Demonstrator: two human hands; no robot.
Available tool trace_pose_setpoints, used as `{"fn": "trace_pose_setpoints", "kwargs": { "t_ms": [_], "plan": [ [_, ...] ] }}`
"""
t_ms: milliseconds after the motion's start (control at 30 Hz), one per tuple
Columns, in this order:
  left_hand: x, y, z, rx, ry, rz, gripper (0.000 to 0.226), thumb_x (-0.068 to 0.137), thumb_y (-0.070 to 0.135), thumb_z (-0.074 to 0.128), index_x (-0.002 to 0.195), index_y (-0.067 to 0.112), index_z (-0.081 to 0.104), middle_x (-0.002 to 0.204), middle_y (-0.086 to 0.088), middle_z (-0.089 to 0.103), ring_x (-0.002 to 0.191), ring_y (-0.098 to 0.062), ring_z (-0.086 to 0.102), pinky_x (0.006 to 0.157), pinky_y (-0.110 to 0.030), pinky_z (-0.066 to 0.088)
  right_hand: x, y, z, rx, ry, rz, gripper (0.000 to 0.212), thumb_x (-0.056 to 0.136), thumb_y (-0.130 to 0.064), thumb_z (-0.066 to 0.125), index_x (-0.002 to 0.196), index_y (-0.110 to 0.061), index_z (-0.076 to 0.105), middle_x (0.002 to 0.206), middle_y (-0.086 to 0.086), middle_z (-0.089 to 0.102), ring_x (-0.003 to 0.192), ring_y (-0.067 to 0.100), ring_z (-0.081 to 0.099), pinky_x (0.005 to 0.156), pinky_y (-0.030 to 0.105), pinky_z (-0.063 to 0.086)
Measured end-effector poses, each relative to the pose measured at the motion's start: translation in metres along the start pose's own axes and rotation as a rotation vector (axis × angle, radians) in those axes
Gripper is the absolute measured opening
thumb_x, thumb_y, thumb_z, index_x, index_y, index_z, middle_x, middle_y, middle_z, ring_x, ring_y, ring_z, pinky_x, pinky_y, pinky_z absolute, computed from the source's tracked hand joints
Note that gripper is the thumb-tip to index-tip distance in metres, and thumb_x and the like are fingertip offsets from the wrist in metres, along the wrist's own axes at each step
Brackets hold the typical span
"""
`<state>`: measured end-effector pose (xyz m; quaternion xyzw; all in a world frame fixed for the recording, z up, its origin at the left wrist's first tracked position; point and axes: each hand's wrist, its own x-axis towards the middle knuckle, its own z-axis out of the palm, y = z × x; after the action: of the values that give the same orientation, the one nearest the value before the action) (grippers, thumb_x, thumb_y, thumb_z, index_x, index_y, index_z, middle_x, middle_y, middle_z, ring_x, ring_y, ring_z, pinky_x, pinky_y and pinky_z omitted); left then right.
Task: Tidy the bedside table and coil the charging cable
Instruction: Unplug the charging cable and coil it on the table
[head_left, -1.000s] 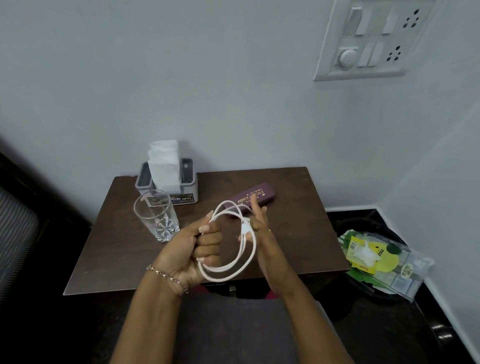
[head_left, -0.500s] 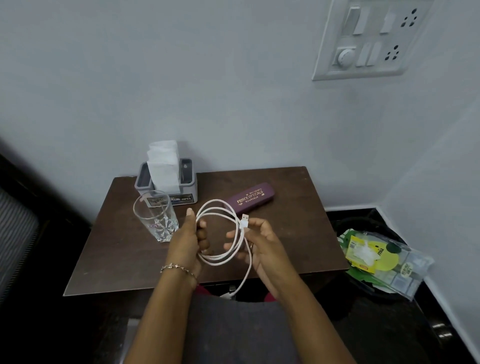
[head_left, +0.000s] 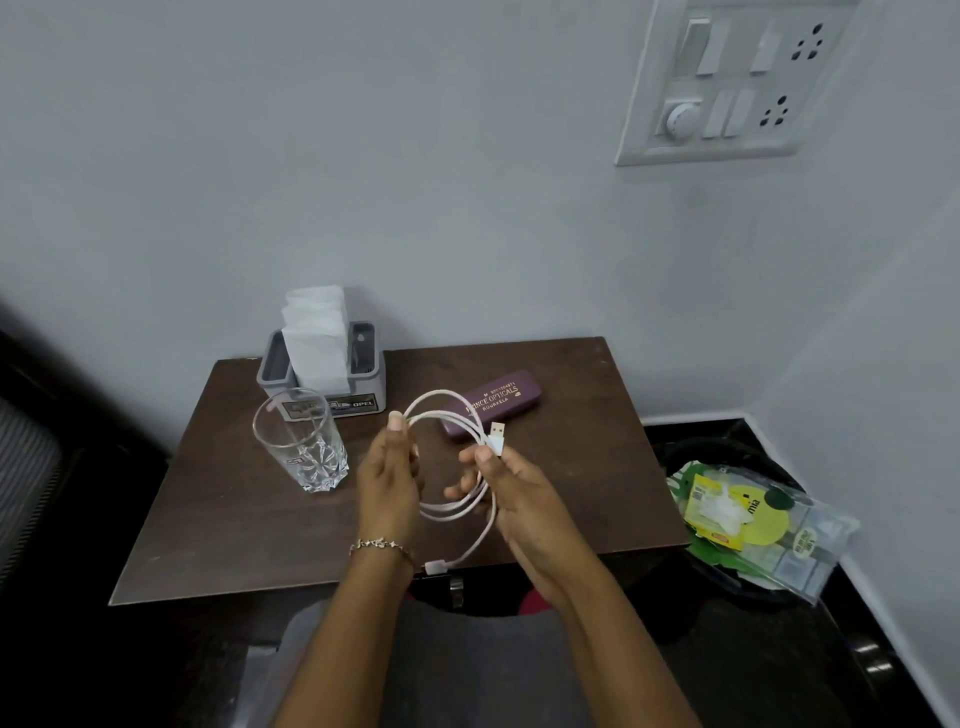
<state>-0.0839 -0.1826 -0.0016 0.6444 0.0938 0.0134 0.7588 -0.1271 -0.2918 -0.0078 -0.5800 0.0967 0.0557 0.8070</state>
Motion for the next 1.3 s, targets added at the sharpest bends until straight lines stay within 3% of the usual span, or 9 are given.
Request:
{"fn": "trace_pose_setpoints", "kwargs": {
  "t_ms": [100,200,333,433,533,700,967,1200,1300],
  "plan": [
    [0.003,0.0,-0.002,0.071,-0.062,0.008,0.039,0.097,0.038,0.034,0.066,0.016,0.038,0.039,0.012,0.029,0.039,0.001,0.024,0.039,-0.013,0.024,-0.003,-0.007,-0.007,0.199,-0.126,0.052,0.033,0.092,-0.035,0.044,0.101,-0.009,0.062,0.069,-0.002,0.053,0.078,0.016,0.063,0.08,0.032,0.051],
    [0.002,-0.001,-0.002,0.123,-0.103,0.019,0.043,0.097,0.041,0.031,0.067,0.014,0.048,0.045,0.012,0.038,0.045,-0.002,0.034,0.046,-0.015,0.031,-0.002,-0.008,-0.005,0.316,-0.091,0.018,0.027,0.092,-0.033,0.043,0.089,-0.009,0.056,0.065,-0.002,0.044,0.071,0.015,0.057,0.074,0.027,0.05],
    [0.006,-0.013,-0.004,0.228,0.012,0.049,0.036,0.085,0.059,0.043,0.076,0.03,0.061,0.077,0.004,0.063,0.085,-0.021,0.06,0.083,-0.037,0.048,0.006,-0.005,-0.001,0.528,0.115,-0.088,0.022,0.086,-0.032,0.047,0.079,-0.011,0.05,0.056,-0.004,0.044,0.058,0.012,0.055,0.07,0.026,0.051],
    [-0.001,-0.007,-0.009,0.189,0.13,-0.017,0.04,0.085,0.052,0.051,0.06,0.022,0.061,0.052,0.006,0.054,0.057,-0.02,0.053,0.053,-0.026,0.044,0.009,-0.01,-0.008,0.731,0.185,-0.17,0.022,0.088,-0.031,0.045,0.076,-0.013,0.05,0.054,-0.004,0.045,0.056,0.012,0.056,0.069,0.026,0.055],
    [-0.016,-0.003,-0.003,0.184,-0.096,-0.281,0.043,0.093,0.036,0.047,0.066,0.006,0.063,0.047,0.0,0.057,0.035,-0.01,0.051,0.035,-0.014,0.037,0.01,-0.01,-0.011,0.856,0.206,-0.179,0.023,0.089,-0.033,0.046,0.076,-0.014,0.05,0.055,-0.004,0.045,0.059,0.011,0.057,0.075,0.029,0.057],
    [-0.016,-0.001,0.004,-0.243,-0.106,-0.366,0.024,0.094,0.022,0.048,0.092,0.006,0.065,0.073,-0.004,0.072,0.062,-0.008,0.068,0.064,-0.02,0.056,0.007,-0.006,0.002,0.933,0.148,-0.07,0.026,0.093,-0.03,0.043,0.077,-0.011,0.051,0.053,-0.001,0.044,0.054,0.012,0.057,0.075,0.033,0.059],
    [-0.015,0.004,0.004,-0.432,-0.023,-0.388,0.02,0.096,0.015,0.042,0.084,0.01,0.056,0.061,-0.002,0.07,0.054,-0.012,0.067,0.055,-0.022,0.055,0.005,-0.005,0.009,0.722,0.161,0.043,0.027,0.094,-0.027,0.046,0.094,-0.004,0.06,0.055,0.002,0.052,0.057,0.017,0.063,0.067,0.029,0.058],
    [-0.009,0.0,0.005,-0.669,0.095,-0.411,0.029,0.095,0.015,0.042,0.069,0.008,0.05,0.036,0.004,0.041,0.034,-0.007,0.046,0.048,-0.02,0.053,0.001,-0.002,0.013,0.536,0.165,0.146,0.031,0.096,-0.033,0.044,0.089,-0.009,0.062,0.057,0.001,0.059,0.062,0.018,0.069,0.065,0.027,0.054],
    [-0.003,-0.004,-0.001,-0.682,0.144,-0.423,0.03,0.097,0.016,0.037,0.068,0.013,0.044,0.037,0.008,0.037,0.027,-0.003,0.029,0.037,-0.013,0.038,0.001,0.003,0.015,0.457,0.155,0.156,0.034,0.097,-0.034,0.042,0.092,-0.009,0.064,0.074,0.004,0.072,0.071,0.019,0.072,0.07,0.027,0.051]
  ]
}}
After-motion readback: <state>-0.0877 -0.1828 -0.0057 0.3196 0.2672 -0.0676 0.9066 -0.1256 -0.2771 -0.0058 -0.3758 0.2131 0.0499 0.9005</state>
